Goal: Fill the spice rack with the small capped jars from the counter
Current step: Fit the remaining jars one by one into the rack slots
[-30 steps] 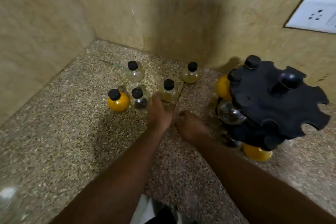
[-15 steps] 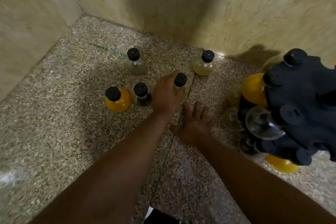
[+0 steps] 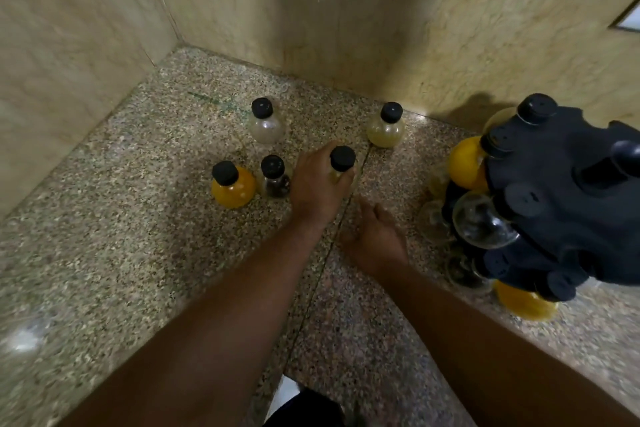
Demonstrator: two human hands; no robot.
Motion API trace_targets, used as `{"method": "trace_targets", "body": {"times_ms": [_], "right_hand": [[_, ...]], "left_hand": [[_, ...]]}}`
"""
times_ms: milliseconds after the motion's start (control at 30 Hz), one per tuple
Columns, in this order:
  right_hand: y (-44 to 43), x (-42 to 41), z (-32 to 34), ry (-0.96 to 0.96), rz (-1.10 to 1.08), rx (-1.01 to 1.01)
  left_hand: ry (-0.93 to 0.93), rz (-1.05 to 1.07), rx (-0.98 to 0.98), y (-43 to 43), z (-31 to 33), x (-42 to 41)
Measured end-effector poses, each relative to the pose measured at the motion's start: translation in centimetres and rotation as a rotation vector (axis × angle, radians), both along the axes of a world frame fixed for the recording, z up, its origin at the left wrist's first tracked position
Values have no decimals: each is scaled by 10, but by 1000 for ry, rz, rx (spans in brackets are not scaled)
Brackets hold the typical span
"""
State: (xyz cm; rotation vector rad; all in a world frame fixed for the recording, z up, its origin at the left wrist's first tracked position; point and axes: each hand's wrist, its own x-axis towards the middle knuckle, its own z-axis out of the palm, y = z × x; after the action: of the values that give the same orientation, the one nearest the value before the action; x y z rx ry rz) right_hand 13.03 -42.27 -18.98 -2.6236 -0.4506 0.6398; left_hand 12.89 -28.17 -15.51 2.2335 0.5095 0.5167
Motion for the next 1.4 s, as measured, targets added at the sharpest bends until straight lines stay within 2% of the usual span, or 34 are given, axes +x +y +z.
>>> {"method": "trace_targets", "body": {"times_ms": [100,200,367,600,733,867,1067,1400], "right_hand": [[-15,-15,11,-71,-98,148],[-33,-27,26,-179,-180,183],[-70,-54,51,-229,-311,320],[-146,-81,78,-233,-548,527],[-186,-83,96,-193,-769,768],[-215,-73,121,-58,-924,1046],[-230,-44,139,14,-994,1176],[-233,-30,144,163,-927,1188]], "left_hand": [[0,15,42,-14,9,-14],[16,24,57,-28,12,-31],[25,29,46,-68,23,-66],[-24,-60,71,-143,41,-103],[-46,-149,41,-181,47,-106],[-112,-250,12,-211,66,-100],[-143,-374,47,-230,89,-74],[-85,-396,76,-235,90,-40]]}}
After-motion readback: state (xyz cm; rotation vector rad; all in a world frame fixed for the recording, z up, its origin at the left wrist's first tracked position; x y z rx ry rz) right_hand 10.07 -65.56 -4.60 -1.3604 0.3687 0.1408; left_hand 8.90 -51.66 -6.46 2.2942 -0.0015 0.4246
